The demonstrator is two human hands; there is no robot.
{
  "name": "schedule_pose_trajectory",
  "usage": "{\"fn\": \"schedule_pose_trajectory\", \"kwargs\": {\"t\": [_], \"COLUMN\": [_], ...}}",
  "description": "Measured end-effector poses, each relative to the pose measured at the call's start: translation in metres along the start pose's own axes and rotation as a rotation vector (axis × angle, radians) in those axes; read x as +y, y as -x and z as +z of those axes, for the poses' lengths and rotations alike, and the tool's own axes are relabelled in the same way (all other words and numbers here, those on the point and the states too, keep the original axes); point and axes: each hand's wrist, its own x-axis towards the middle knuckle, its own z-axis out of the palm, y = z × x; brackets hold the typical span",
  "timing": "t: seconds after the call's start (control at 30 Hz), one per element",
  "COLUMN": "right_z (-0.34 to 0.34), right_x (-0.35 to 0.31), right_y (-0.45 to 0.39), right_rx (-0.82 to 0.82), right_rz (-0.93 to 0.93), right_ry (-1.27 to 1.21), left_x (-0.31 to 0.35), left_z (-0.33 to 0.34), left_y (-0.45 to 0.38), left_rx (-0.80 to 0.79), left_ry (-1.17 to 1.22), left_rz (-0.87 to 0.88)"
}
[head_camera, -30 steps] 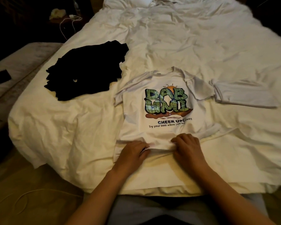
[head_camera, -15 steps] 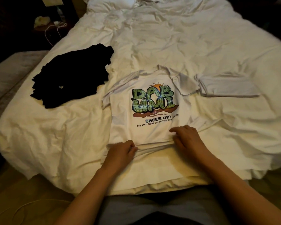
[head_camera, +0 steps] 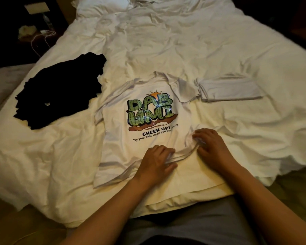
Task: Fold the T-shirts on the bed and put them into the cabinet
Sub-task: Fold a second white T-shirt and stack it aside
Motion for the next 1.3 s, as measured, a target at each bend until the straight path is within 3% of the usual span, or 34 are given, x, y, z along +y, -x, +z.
{"fn": "schedule_pose_trajectory", "kwargs": {"t": [0.17,0.3,0.47,0.6,0.8,0.87,1.0,1.1,1.2,1.23,1.3], "right_z": [0.001,-0.007,-0.024,-0.042,-0.057,-0.049,-0.038,-0.041,-0.043,-0.045,-0.050], "right_x": [0.021,0.021,0.015,0.006,0.012,0.016,0.017,0.011,0.010,0.011,0.010], "right_y": [-0.016,-0.022,-0.006,0.005,0.037,0.050,0.048,0.034,0.021,0.019,0.018], "right_rx": [0.011,-0.006,0.061,0.115,-0.042,-0.095,0.126,0.128,-0.016,-0.011,0.157], "right_rz": [0.075,0.057,0.061,-0.022,-0.100,0.005,0.363,0.567,0.637,0.653,0.681], "right_ry": [0.072,0.014,-0.091,-0.076,0.048,0.010,-0.098,-0.173,-0.155,-0.201,-0.401], "left_x": [0.009,0.014,0.011,0.019,0.029,0.035,0.053,0.066,0.070,0.072,0.073], "left_z": [0.009,0.003,-0.008,-0.013,-0.012,-0.008,0.002,0.012,0.021,0.022,0.023], "left_y": [-0.018,-0.018,-0.019,-0.018,-0.021,-0.022,-0.029,-0.034,-0.036,-0.037,-0.038], "left_rx": [0.032,0.051,-0.032,-0.088,-0.333,-0.396,-0.364,-0.328,-0.321,-0.321,-0.334], "left_ry": [-0.030,0.084,0.218,0.245,0.182,0.162,0.158,0.099,0.102,0.112,0.142], "left_rz": [0.059,-0.051,-0.093,-0.004,0.074,0.091,0.114,0.138,0.137,0.151,0.167]}}
